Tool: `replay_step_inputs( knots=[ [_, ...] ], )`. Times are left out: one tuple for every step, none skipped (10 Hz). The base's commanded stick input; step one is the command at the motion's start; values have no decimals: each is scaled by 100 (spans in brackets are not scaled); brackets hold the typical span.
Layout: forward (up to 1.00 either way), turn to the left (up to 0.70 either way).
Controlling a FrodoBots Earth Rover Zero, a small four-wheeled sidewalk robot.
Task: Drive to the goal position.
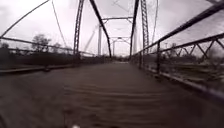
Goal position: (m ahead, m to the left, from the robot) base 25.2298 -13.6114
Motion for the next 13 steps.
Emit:
replay_step_inputs(
  knots=[
    [100,0],
    [100,0],
    [100,0],
    [100,0],
    [100,0],
    [100,0],
    [100,0],
    [100,0],
    [100,-4],
    [100,-13],
    [100,-37],
    [100,-40],
    [100,-22]
  ],
)
